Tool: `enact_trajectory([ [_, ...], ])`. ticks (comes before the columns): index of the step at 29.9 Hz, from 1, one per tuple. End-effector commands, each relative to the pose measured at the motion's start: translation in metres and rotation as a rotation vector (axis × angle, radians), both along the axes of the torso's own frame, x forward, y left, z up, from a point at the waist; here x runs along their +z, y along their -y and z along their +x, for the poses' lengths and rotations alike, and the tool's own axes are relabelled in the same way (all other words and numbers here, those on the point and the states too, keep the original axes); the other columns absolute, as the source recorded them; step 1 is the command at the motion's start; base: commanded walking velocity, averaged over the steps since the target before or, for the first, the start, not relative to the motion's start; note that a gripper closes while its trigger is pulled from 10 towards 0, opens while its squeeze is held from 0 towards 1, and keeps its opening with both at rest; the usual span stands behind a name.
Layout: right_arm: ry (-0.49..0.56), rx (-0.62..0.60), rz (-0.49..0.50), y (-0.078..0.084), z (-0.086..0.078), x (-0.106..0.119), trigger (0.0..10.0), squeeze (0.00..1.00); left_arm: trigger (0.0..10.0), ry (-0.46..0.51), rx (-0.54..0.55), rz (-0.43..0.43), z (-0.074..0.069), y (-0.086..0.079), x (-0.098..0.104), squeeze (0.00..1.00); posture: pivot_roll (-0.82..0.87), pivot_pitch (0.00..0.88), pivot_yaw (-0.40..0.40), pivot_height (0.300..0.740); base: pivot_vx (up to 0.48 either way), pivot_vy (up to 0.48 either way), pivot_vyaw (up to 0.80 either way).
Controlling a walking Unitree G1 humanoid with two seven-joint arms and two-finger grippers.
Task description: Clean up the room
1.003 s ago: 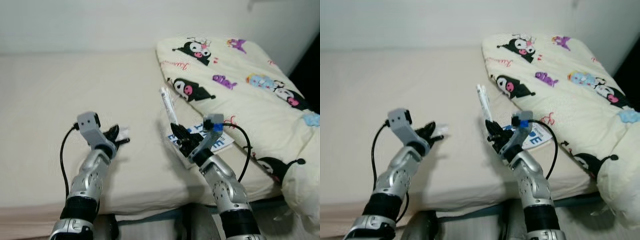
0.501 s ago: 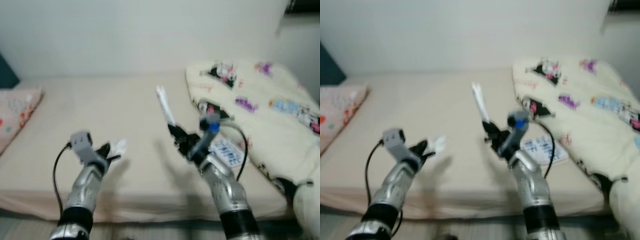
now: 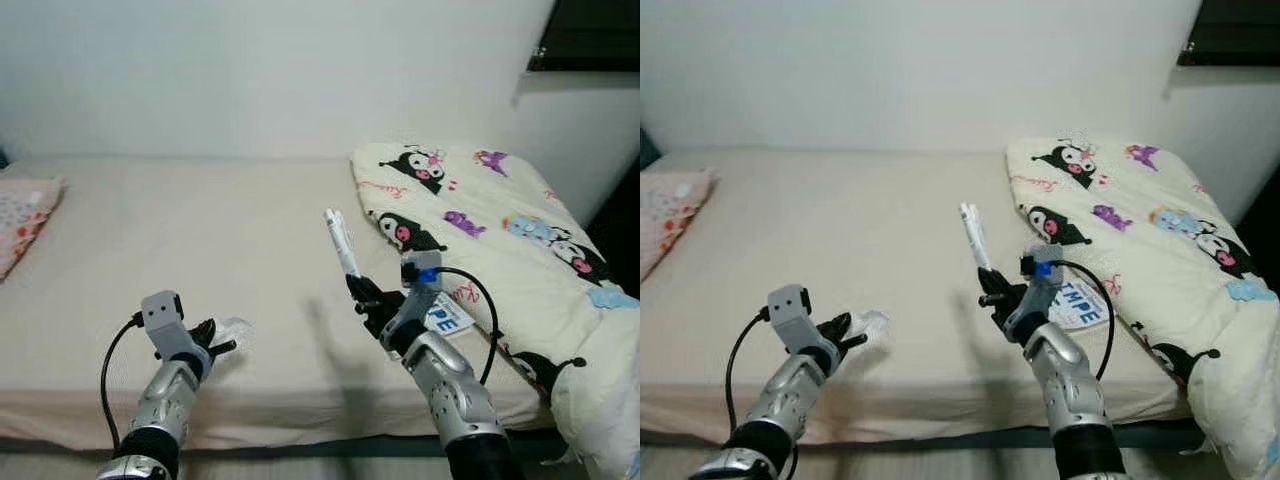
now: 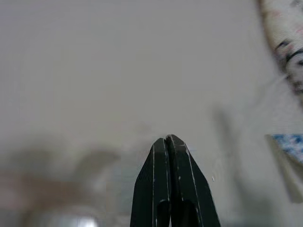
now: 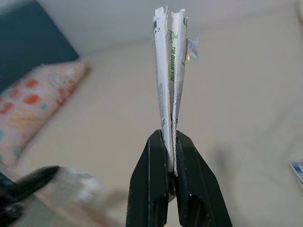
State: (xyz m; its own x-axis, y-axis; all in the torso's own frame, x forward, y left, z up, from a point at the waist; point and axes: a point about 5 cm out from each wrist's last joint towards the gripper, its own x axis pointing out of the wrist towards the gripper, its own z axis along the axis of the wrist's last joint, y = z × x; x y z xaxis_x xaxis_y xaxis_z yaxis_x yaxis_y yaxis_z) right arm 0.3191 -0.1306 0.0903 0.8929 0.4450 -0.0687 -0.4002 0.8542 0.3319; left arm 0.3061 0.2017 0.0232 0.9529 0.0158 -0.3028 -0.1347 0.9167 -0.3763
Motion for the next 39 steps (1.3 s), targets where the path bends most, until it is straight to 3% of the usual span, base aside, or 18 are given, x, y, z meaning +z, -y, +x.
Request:
enact_trajectory([
  [1, -0.076, -0.033, -0.063, 0.009, -0.007, -0.024, 0.0, 0.0, 10.0, -0.078, 0.012, 0.024, -0.015, -0.009, -0.017, 0.0, -0.03, 0.049, 0.004, 0.711, 0.0, 0.0, 0.0],
  [3, -0.117, -0.041, -0.109, 0.015, -0.012, -0.037, 0.0, 0.0, 10.0, -0.112, 0.018, 0.03, -0.022, -0.011, -0.024, 0.0, -0.03, 0.047, 0.003, 0.716, 0.0, 0.0, 0.0],
  [5, -0.282, -0.103, -0.222, 0.043, -0.033, -0.079, 0.0, 0.0, 10.0, -0.228, 0.054, 0.036, -0.046, -0.019, -0.047, 0.0, -0.03, 0.042, 0.001, 0.731, 0.0, 0.0, 0.0],
  [9, -0.393, -0.128, -0.322, 0.057, -0.051, -0.102, 0.0, 0.0, 10.0, -0.287, 0.07, 0.046, -0.058, -0.022, -0.056, 0.0, -0.03, 0.035, 0.0, 0.74, 0.0, 0.0, 0.0],
  [10, -0.453, -0.127, -0.386, 0.064, -0.063, -0.115, 10.0, 0.0, 10.0, -0.327, 0.073, 0.06, -0.066, -0.023, -0.063, 0.0, -0.03, 0.033, -0.001, 0.74, 0.0, 0.0, 0.0],
  [11, -0.453, -0.127, -0.386, 0.064, -0.063, -0.115, 10.0, 0.0, 10.0, -0.327, 0.073, 0.06, -0.066, -0.023, -0.063, 0.0, -0.03, 0.033, -0.001, 0.74, 0.0, 0.0, 0.0],
  [13, -0.615, -0.174, -0.479, 0.081, -0.095, -0.141, 10.0, 0.0, 10.0, -0.42, 0.083, 0.075, -0.085, -0.026, -0.076, 0.0, -0.03, 0.021, -0.001, 0.74, 0.0, 0.0, 0.0],
  [14, -0.721, -0.211, -0.52, 0.091, -0.12, -0.156, 10.0, 0.0, 10.0, -0.499, 0.104, 0.083, -0.103, -0.029, -0.087, 0.0, -0.03, 0.022, 0.0, 0.74, 0.0, 0.0, 0.71],
  [15, -0.721, -0.211, -0.52, 0.091, -0.12, -0.156, 10.0, 0.0, 10.0, -0.499, 0.104, 0.083, -0.103, -0.029, -0.087, 0.0, -0.03, 0.022, 0.0, 0.74, 0.0, 0.0, 0.71],
  [17, -0.792, -0.244, -0.506, 0.097, -0.141, -0.167, 10.0, 0.0, 10.0, -0.574, 0.127, 0.085, -0.122, -0.031, -0.097, 0.0, -0.03, 0.026, 0.006, 0.74, 0.0, 0.0, 0.71],
  [20, -0.804, -0.24, -0.514, 0.097, -0.146, -0.169, 10.0, 0.0, 10.0, -0.586, 0.127, 0.085, -0.125, -0.031, -0.099, 0.0, -0.03, 0.026, 0.006, 0.74, 0.0, 0.0, 0.71],
  [23, -0.94, -0.32, -0.487, 0.104, -0.184, -0.184, 10.0, 0.0, 10.0, -0.646, 0.082, 0.099, -0.143, -0.027, -0.108, 0.0, -0.03, 0.036, 0.011, 0.74, 0.0, 0.0, 0.71],
  [26, -0.974, -0.365, -0.467, 0.107, -0.193, -0.187, 10.0, 0.0, 10.0, -0.661, 0.068, 0.103, -0.148, -0.026, -0.111, 0.0, -0.03, 0.038, 0.01, 0.74, 0.0, 0.0, 0.71],
  [36, -0.979, -0.394, -0.449, 0.108, -0.195, -0.188, 10.0, 0.0, 10.0, -0.665, 0.064, 0.104, -0.149, -0.025, -0.111, 0.0, -0.03, 0.038, 0.013, 0.74, 0.0, 0.0, 0.71],
  [39, -0.964, -0.414, -0.448, 0.11, -0.192, -0.186, 10.0, 0.0, 10.0, -0.655, 0.035, 0.111, -0.143, -0.024, -0.109, 0.0, -0.03, 0.044, 0.02, 0.74, 0.0, 0.0, 0.71],
])
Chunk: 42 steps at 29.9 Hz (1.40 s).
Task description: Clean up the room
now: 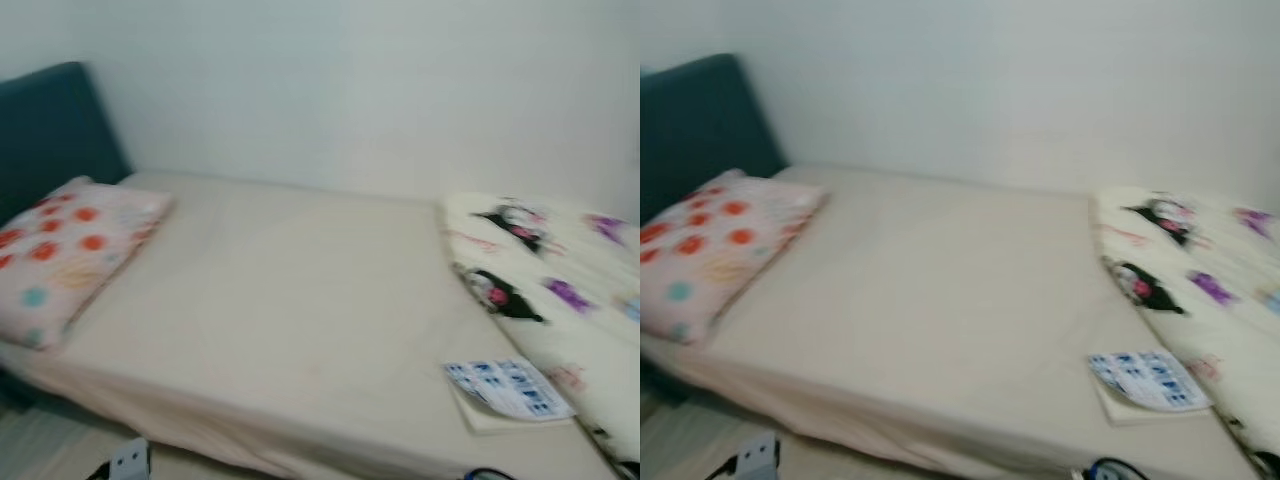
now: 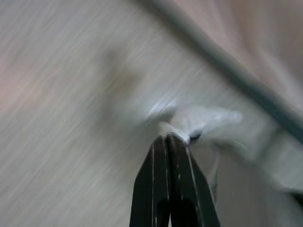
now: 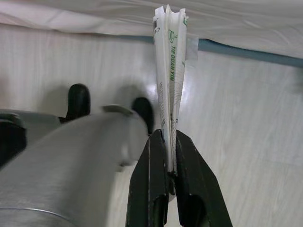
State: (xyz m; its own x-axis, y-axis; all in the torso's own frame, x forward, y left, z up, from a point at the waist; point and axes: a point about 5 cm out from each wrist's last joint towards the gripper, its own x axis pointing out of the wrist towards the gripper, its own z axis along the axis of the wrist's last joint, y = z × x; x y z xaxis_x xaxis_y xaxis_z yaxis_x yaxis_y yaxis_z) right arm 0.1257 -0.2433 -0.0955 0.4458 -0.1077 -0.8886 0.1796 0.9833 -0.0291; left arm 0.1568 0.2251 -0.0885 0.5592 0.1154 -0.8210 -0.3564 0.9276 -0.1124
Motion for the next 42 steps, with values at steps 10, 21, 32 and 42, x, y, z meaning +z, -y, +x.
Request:
enact_trajectory([
  [10, 0.013, 0.026, -0.006, -0.007, 0.005, 0.0, 10.0, 0.0, 10.0, -0.019, -0.11, 0.052, 0.005, 0.002, 0.002, 0.0, -0.03, 0.044, 0.024, 0.74, 0.0, 0.0, 0.71],
  [21, 0.0, 0.034, -0.008, -0.01, 0.001, -0.002, 10.0, 0.0, 10.0, -0.041, -0.15, 0.061, 0.0, 0.0, 0.0, 0.0, -0.03, 0.049, 0.022, 0.74, 0.0, 0.0, 0.71],
  [32, 0.003, 0.056, -0.01, -0.009, 0.001, -0.002, 10.0, 0.0, 10.0, -0.023, -0.182, 0.058, 0.009, 0.012, 0.001, 0.0, -0.03, 0.037, 0.026, 0.74, 0.0, 0.0, 0.71],
  [42, 0.008, 0.089, -0.014, -0.011, 0.006, -0.001, 10.0, 0.0, 10.0, -0.011, -0.195, 0.052, 0.018, 0.024, 0.003, 0.0, -0.03, 0.036, 0.022, 0.74, 0.0, 0.0, 0.71],
])
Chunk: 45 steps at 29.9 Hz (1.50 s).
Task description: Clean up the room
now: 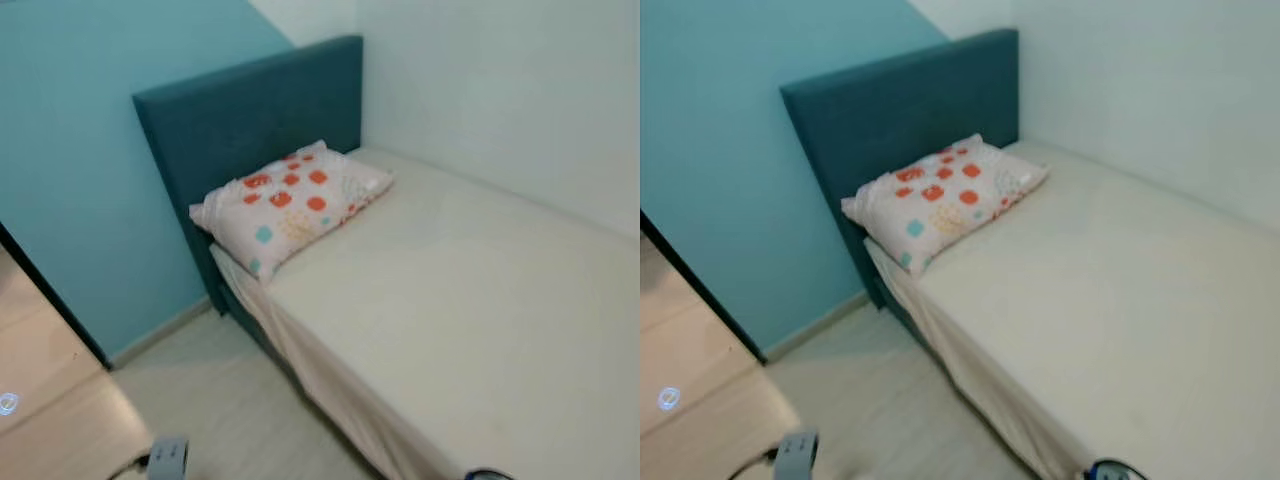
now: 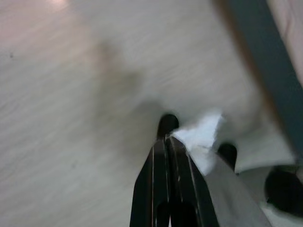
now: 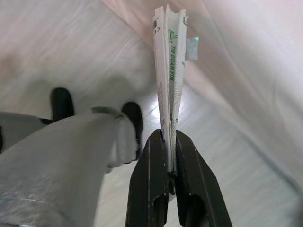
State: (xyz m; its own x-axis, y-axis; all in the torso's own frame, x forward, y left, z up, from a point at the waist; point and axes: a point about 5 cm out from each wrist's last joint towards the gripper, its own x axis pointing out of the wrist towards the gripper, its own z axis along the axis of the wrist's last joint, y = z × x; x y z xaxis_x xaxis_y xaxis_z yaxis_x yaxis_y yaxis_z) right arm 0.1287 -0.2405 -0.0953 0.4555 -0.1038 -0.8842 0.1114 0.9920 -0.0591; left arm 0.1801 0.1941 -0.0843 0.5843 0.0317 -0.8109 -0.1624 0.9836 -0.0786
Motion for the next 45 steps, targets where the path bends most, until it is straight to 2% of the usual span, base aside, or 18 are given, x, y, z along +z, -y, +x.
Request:
enact_trajectory([
  [1, 0.004, 0.02, 0.017, -0.008, 0.003, -0.001, 10.0, 0.0, 10.0, -0.022, 0.007, 0.015, -0.006, -0.007, -0.002, 0.0, -0.03, 0.036, 0.022, 0.74, 0.0, 0.0, 0.71],
  [10, 0.006, 0.027, 0.019, -0.009, 0.004, -0.001, 10.0, 0.0, 10.0, -0.028, 0.032, 0.017, -0.015, -0.026, -0.002, 0.0, -0.03, 0.044, 0.023, 0.74, 0.0, 0.0, 0.71],
  [15, 0.004, 0.028, 0.019, -0.009, 0.003, -0.001, 10.0, 0.0, 10.0, -0.029, 0.037, 0.014, -0.017, -0.028, -0.002, 0.0, -0.03, 0.047, 0.02, 0.74, 0.0, 0.0, 0.71],
  [19, 0.003, 0.029, 0.019, -0.008, 0.002, -0.001, 10.0, 0.0, 10.0, -0.03, 0.032, 0.006, -0.018, -0.022, -0.004, 0.0, -0.03, 0.051, 0.02, 0.74, 0.0, 0.0, 0.71],
  [23, 0.004, 0.03, 0.018, -0.008, 0.002, -0.001, 10.0, 0.0, 10.0, -0.038, 0.02, -0.005, -0.021, -0.006, -0.008, 0.0, -0.03, 0.05, 0.022, 0.74, 0.0, 0.0, 0.71],
  [31, 0.007, 0.035, 0.018, -0.008, 0.003, -0.001, 10.0, 0.0, 10.0, -0.039, 0.014, 0.0, -0.021, 0.002, -0.009, 0.0, -0.03, 0.049, 0.021, 0.74, 0.0, 0.0, 0.71],
  [32, 0.009, 0.038, 0.019, -0.009, 0.004, 0.0, 10.0, 0.0, 10.0, -0.031, 0.025, 0.003, -0.018, 0.001, -0.008, 0.0, -0.03, 0.048, 0.02, 0.74, 0.0, 0.0, 0.71],
  [35, 0.015, 0.04, 0.019, -0.009, 0.006, 0.0, 10.0, 0.0, 10.0, -0.021, 0.03, 0.016, -0.013, -0.008, -0.005, 0.0, -0.03, 0.049, 0.021, 0.74, 0.0, 0.0, 0.71],
  [38, 0.024, 0.063, 0.011, -0.009, 0.01, 0.002, 10.0, 0.0, 10.0, -0.012, 0.04, 0.034, -0.012, -0.026, 0.0, 0.0, -0.03, 0.05, 0.021, 0.74, 0.17, 0.0, 0.71],
  [39, 0.024, 0.063, 0.011, -0.009, 0.01, 0.002, 10.0, 0.0, 10.0, -0.012, 0.04, 0.034, -0.012, -0.026, 0.0, 0.0, -0.03, 0.05, 0.021, 0.74, 0.255, 0.0, 0.71],
  [41, 0.028, 0.065, 0.011, -0.008, 0.012, 0.002, 10.0, 0.0, 10.0, -0.015, 0.049, 0.046, -0.014, -0.036, 0.001, 0.0, -0.03, 0.049, 0.022, 0.74, 0.276, 0.0, 0.71],
  [42, 0.028, 0.065, 0.011, -0.008, 0.012, 0.002, 10.0, 0.0, 10.0, -0.015, 0.049, 0.046, -0.014, -0.036, 0.001, 0.0, -0.03, 0.049, 0.022, 0.74, 0.285, 0.0, 0.71],
  [45, 0.041, 0.066, 0.011, -0.009, 0.015, 0.004, 10.0, 0.0, 10.0, -0.026, 0.054, 0.063, -0.022, -0.053, 0.002, 0.0, -0.03, 0.052, 0.025, 0.74, 0.34, 0.0, 0.71],
])
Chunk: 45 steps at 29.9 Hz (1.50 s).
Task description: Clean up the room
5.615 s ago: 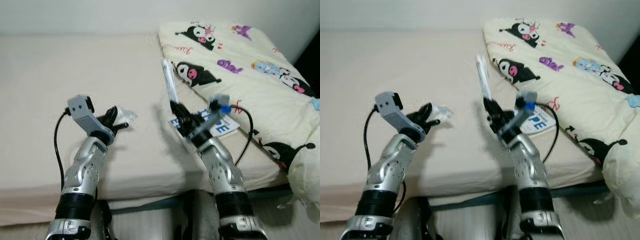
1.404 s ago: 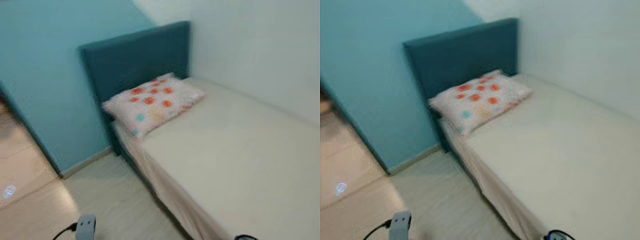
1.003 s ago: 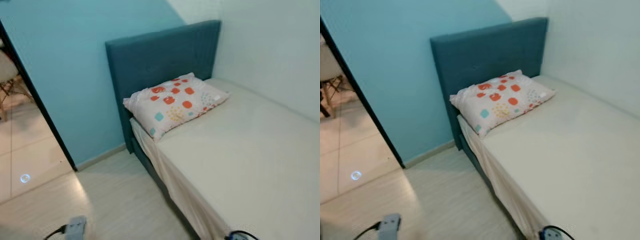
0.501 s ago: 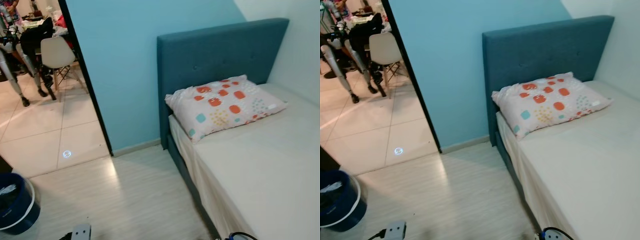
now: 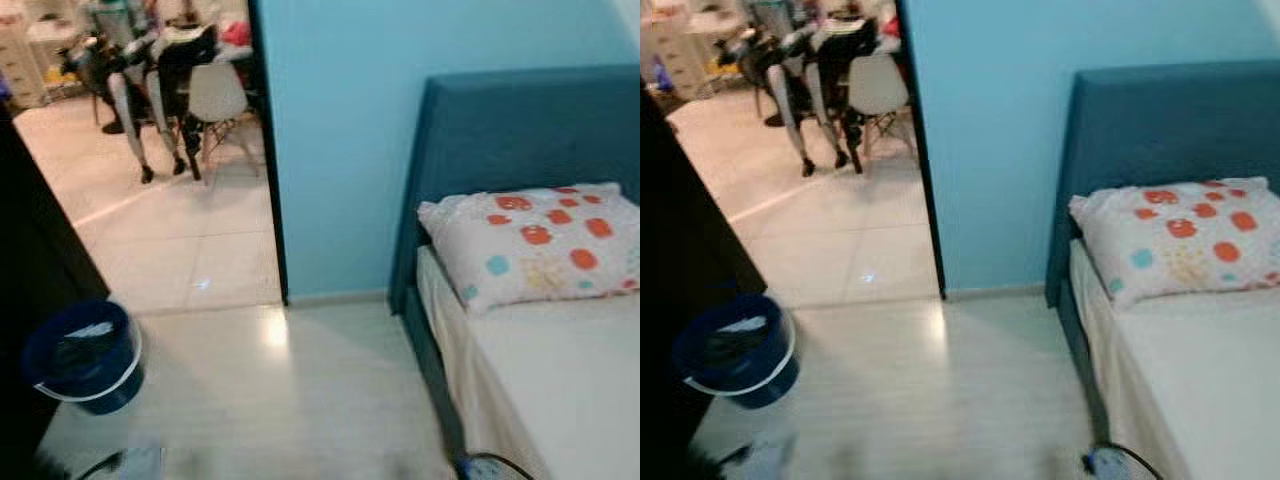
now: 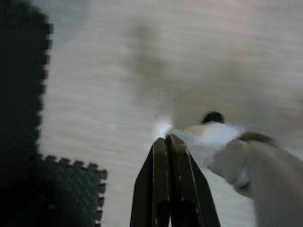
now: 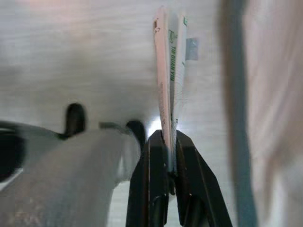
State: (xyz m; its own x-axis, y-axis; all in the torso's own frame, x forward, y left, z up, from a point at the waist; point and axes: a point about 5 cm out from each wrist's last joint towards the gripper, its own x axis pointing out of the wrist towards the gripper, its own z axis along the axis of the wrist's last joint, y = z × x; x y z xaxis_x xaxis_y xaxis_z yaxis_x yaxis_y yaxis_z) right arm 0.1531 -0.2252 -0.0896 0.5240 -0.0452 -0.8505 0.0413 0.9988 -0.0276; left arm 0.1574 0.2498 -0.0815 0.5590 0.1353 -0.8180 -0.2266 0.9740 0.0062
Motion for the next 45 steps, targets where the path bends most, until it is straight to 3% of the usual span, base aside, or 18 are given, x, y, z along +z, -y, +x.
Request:
enact_trajectory([
  [1, -0.028, -0.007, -0.015, 0.006, -0.008, -0.002, 10.0, 0.0, 10.0, -0.004, -0.012, -0.017, -0.001, 0.001, -0.001, 0.0, -0.03, 0.053, 0.025, 0.74, 0.371, 0.0, 0.71],
  [11, -0.023, -0.001, -0.013, 0.005, -0.007, -0.002, 10.0, 0.0, 10.0, -0.015, -0.02, -0.025, -0.001, 0.009, -0.003, 0.0, -0.03, 0.059, 0.025, 0.74, 0.382, 0.0, 0.71],
  [21, -0.019, 0.009, -0.013, 0.005, -0.007, -0.002, 10.0, 0.0, 10.0, -0.014, -0.034, -0.045, 0.004, 0.028, -0.006, 0.0, -0.03, 0.067, 0.024, 0.74, 0.384, 0.0, 0.71],
  [24, 0.006, 0.02, -0.014, 0.005, 0.0, 0.001, 10.0, 0.0, 10.0, 0.015, -0.029, -0.059, 0.009, 0.029, -0.003, 0.0, -0.02, 0.068, 0.025, 0.74, 0.386, 0.0, 0.71],
  [30, 0.088, 0.052, -0.005, -0.001, 0.024, 0.011, 10.0, 0.0, 10.0, 0.086, -0.056, -0.064, 0.026, 0.023, 0.007, 0.0, -0.02, 0.068, 0.03, 0.74, 0.387, 0.0, 0.71],
  [31, 0.13, 0.067, 0.0, -0.004, 0.037, 0.017, 10.0, 0.0, 10.0, 0.113, -0.08, -0.062, 0.036, 0.024, 0.011, 0.0, -0.02, 0.068, 0.033, 0.74, 0.39, 0.0, 0.71],
  [36, 0.178, 0.085, 0.005, -0.007, 0.052, 0.025, 10.0, 0.0, 10.0, 0.157, -0.107, -0.06, 0.049, 0.028, 0.018, 0.0, -0.02, 0.067, 0.035, 0.74, 0.388, 0.0, 0.71],
  [38, 0.234, 0.107, 0.01, -0.011, 0.069, 0.034, 10.0, 0.0, 10.0, 0.228, -0.147, -0.07, 0.069, 0.037, 0.029, 0.0, -0.02, 0.072, 0.034, 0.74, 0.386, 0.0, 0.71],
  [39, 0.234, 0.107, 0.01, -0.011, 0.069, 0.034, 10.0, 0.0, 10.0, 0.228, -0.147, -0.07, 0.069, 0.037, 0.029, 0.0, -0.02, 0.072, 0.034, 0.74, 0.386, 0.0, 0.71],
  [40, 0.259, 0.116, 0.012, -0.012, 0.076, 0.039, 10.0, 0.0, 10.0, 0.272, -0.175, -0.084, 0.08, 0.042, 0.036, 0.0, -0.02, 0.075, 0.034, 0.74, 0.386, 0.0, 0.71],
  [41, 0.3, 0.134, 0.015, -0.017, 0.087, 0.046, 10.0, 0.0, 10.0, 0.362, -0.261, -0.125, 0.1, 0.054, 0.051, 0.0, -0.01, 0.079, 0.034, 0.74, 0.386, 0.0, 0.71],
  [42, 0.3, 0.134, 0.015, -0.017, 0.087, 0.046, 10.0, 0.0, 10.0, 0.362, -0.261, -0.125, 0.1, 0.054, 0.051, 0.0, -0.01, 0.079, 0.034, 0.74, 0.386, 0.0, 0.71],
  [43, 0.33, 0.147, 0.015, -0.021, 0.095, 0.051, 10.0, 0.0, 10.0, 0.427, -0.339, -0.174, 0.114, 0.065, 0.063, 0.0, -0.01, 0.085, 0.037, 0.74, 0.386, 0.0, 0.71],
  [45, 0.337, 0.161, 0.009, -0.023, 0.098, 0.053, 10.0, 0.0, 10.0, 0.446, -0.37, -0.195, 0.118, 0.069, 0.067, 0.0, -0.01, 0.087, 0.038, 0.74, 0.377, 0.0, 0.74],
])
